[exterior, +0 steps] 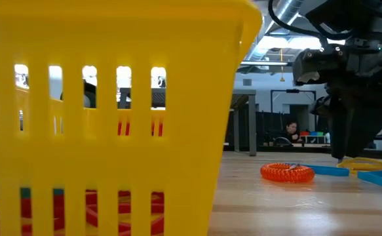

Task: Pick & Place Office Desk Supplies
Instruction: Put the yellow rubber band into the bottom yellow bin

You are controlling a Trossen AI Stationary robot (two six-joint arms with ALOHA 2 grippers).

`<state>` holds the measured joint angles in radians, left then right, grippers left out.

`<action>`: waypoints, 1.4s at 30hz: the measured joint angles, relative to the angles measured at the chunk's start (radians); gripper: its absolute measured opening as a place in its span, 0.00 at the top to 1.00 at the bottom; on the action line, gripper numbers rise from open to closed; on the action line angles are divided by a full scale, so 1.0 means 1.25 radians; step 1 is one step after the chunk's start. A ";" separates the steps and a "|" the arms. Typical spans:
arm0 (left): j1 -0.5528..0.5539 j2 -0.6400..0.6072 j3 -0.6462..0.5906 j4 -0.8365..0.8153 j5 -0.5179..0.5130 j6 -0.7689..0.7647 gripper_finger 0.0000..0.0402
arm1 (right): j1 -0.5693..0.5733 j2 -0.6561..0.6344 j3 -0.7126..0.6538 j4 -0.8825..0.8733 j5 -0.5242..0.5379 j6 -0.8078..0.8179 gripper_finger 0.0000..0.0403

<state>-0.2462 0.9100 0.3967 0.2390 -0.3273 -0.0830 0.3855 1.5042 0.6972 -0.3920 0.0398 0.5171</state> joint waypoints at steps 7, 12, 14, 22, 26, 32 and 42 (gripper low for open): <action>0.000 0.000 0.000 0.000 -0.002 0.000 0.46 | 0.000 0.091 0.056 -0.066 -0.008 -0.041 0.67; 0.000 0.000 0.000 0.000 -0.002 0.000 0.46 | 0.000 0.152 0.120 -0.151 -0.008 -0.065 0.67; 0.000 0.000 0.000 0.000 -0.002 0.000 0.46 | -0.001 0.161 0.137 -0.172 -0.010 -0.074 0.67; 0.000 0.000 0.000 -0.016 -0.002 -0.002 0.46 | -0.002 0.144 0.149 -0.179 -0.009 -0.079 0.79; 0.000 0.000 0.000 -0.016 -0.001 -0.002 0.46 | -0.002 0.141 0.149 -0.171 -0.009 -0.079 0.92; 0.000 0.000 0.000 -0.018 0.000 -0.003 0.46 | -0.005 0.141 0.149 -0.170 -0.007 -0.067 0.97; 0.000 0.000 0.000 -0.018 0.000 -0.003 0.46 | -0.013 0.139 0.158 -0.179 -0.008 -0.066 0.99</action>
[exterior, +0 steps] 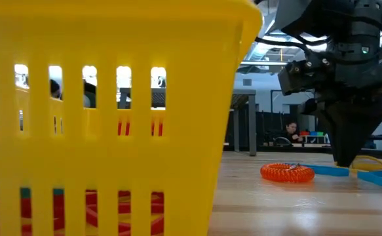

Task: Pick & Place Office Desk Supplies
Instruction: Put the yellow rubber band into the bottom yellow bin

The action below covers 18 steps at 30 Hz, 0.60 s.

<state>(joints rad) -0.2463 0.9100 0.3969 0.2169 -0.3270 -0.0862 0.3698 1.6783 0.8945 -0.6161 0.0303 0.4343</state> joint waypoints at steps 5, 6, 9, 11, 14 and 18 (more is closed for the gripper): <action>0.000 0.000 0.000 0.000 0.000 0.000 0.46 | 0.000 0.000 0.056 -0.051 0.003 -0.011 1.00; 0.000 0.000 0.000 0.000 0.000 0.000 0.46 | 0.000 -0.001 0.071 -0.064 0.010 -0.018 1.00; 0.000 0.000 0.000 0.000 -0.001 0.000 0.46 | 0.000 -0.001 0.114 -0.107 0.033 -0.039 1.00; 0.000 0.000 0.000 0.000 -0.001 0.000 0.46 | 0.000 -0.002 0.141 -0.137 0.047 -0.049 1.00; 0.000 0.000 0.000 0.000 -0.003 0.000 0.46 | 0.001 -0.011 0.172 -0.174 0.070 -0.060 1.00; 0.000 0.000 0.000 0.000 -0.003 -0.002 0.46 | 0.000 -0.038 0.197 -0.209 0.090 -0.061 1.00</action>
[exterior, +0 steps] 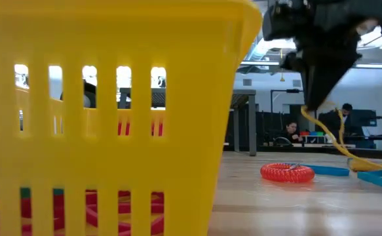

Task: Pick & Place Office Desk Supplies
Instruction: Put the yellow rubber band into the bottom yellow bin

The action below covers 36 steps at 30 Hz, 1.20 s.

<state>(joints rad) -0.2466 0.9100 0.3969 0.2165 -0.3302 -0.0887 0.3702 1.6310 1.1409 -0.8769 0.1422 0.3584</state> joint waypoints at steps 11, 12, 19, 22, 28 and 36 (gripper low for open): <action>0.000 0.000 0.000 0.000 0.013 -0.045 0.46 | 0.001 -0.119 0.027 0.007 0.079 -0.007 1.00; 0.000 0.000 0.000 0.000 0.022 -0.047 0.46 | 0.001 -0.128 0.027 0.015 0.082 -0.014 1.00; 0.000 0.000 0.000 0.013 0.048 -0.062 0.46 | 0.001 -0.175 0.027 0.124 0.092 -0.088 1.00; 0.000 0.000 0.000 0.020 0.059 -0.062 0.46 | 0.001 -0.188 0.027 0.156 0.092 -0.116 1.00; 0.000 0.000 0.000 0.030 0.064 -0.060 0.46 | 0.001 -0.202 0.027 0.234 0.091 -0.168 1.00; 0.000 0.000 0.000 0.032 0.064 -0.015 0.46 | 0.001 -0.202 0.027 0.392 0.073 -0.273 1.00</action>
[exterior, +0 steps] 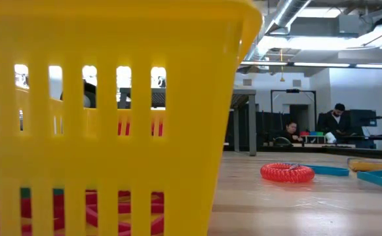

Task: Pick & Place Office Desk Supplies
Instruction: Put the yellow rubber band into the bottom yellow bin

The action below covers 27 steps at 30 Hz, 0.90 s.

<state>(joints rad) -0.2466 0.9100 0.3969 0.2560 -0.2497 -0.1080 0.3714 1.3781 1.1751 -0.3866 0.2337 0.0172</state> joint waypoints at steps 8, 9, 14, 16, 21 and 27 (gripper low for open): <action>0.000 0.000 0.000 0.014 0.000 0.005 0.46 | -0.001 0.006 0.000 0.138 0.000 -0.090 1.00; 0.000 0.000 0.000 0.014 0.000 0.005 0.46 | -0.001 0.009 0.000 0.153 0.000 -0.101 1.00; 0.000 0.000 0.000 0.014 0.000 0.005 0.46 | -0.007 0.040 0.000 0.239 -0.019 -0.125 1.00; 0.000 0.000 0.000 0.014 0.000 0.005 0.46 | -0.013 0.062 0.000 0.278 -0.054 -0.121 1.00; 0.000 0.000 0.000 0.018 0.000 -0.001 0.46 | -0.023 0.125 0.000 0.372 -0.092 -0.099 1.00; -0.010 0.000 0.000 0.011 0.002 -0.005 0.46 | -0.019 0.177 0.000 0.464 -0.107 -0.062 1.00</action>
<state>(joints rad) -0.2590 0.9104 0.3969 0.2692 -0.2470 -0.1144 0.3476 1.5992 1.1751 0.1937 0.1001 -0.0598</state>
